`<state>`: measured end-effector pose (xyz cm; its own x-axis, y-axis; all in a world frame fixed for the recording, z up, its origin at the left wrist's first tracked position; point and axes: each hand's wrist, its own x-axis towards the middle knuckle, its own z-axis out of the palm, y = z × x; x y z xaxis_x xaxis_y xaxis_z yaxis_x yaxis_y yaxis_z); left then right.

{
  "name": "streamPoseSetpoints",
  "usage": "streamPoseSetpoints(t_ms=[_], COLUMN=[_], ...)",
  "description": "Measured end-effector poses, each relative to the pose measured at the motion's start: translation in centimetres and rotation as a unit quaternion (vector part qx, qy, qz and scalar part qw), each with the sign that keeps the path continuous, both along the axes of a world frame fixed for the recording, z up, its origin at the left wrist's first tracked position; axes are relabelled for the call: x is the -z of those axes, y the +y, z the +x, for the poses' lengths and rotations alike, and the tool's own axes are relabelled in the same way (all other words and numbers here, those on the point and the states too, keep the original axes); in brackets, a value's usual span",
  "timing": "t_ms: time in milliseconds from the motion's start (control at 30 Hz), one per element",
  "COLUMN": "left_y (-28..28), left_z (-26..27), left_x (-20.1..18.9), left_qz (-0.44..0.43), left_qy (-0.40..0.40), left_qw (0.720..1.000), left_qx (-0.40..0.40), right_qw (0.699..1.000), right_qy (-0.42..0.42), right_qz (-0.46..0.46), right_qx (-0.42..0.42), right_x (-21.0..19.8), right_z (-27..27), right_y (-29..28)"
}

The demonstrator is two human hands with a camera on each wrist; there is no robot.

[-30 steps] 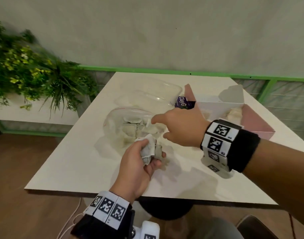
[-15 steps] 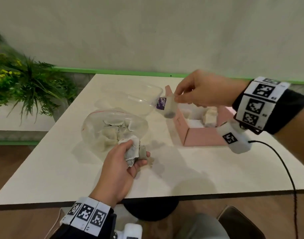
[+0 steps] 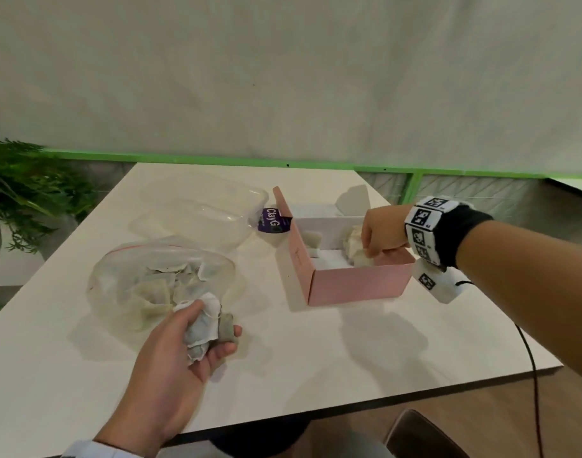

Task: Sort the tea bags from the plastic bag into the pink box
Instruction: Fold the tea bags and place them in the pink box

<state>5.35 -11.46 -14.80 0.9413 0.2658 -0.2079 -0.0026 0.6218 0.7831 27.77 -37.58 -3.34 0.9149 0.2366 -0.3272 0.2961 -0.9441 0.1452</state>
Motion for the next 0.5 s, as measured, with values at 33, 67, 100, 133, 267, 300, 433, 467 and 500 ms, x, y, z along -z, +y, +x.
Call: streamPoseSetpoints(t_ms=[33,67,100,133,267,300,433,467,500], left_y=[0.0,0.0,0.1,0.1,0.1,0.1,0.1,0.1,0.2], left_z=[-0.1,-0.1,0.0,0.0,0.4,0.5,0.7,0.7,0.7], left_x=[0.0,-0.1,-0.1,-0.2,-0.2,-0.2,0.2,0.2,0.3], left_qz=[-0.006,-0.016,-0.027,-0.039,-0.064,-0.063,-0.062,-0.063,-0.062], left_qy=[-0.001,-0.003,-0.003,-0.001,0.014,0.016,0.019,0.019,0.018], left_qw=[1.0,1.0,1.0,0.999,0.998,0.998,0.998,0.998,0.998], left_qx=[0.001,0.004,0.007,0.009,0.003,0.003,0.007,0.008,0.008], right_qw=[0.999,0.997,0.996,0.993,0.987,0.986,0.989,0.988,0.99], right_qy=[-0.004,-0.009,-0.021,-0.028,-0.067,-0.05,-0.059,-0.071,-0.087], right_qz=[-0.04,-0.073,-0.085,-0.109,-0.138,-0.151,-0.134,-0.134,-0.105], right_qx=[-0.001,0.006,0.005,0.017,0.04,0.043,0.033,0.024,0.014], right_x=[0.4,0.8,0.9,1.0,2.6,4.1,3.9,4.0,2.7], right_z=[0.4,0.8,1.1,1.2,6.8,10.5,9.2,9.3,6.9], right_y=[0.1,0.2,0.3,0.7,-0.4,-1.6,-1.4,-1.5,-0.8])
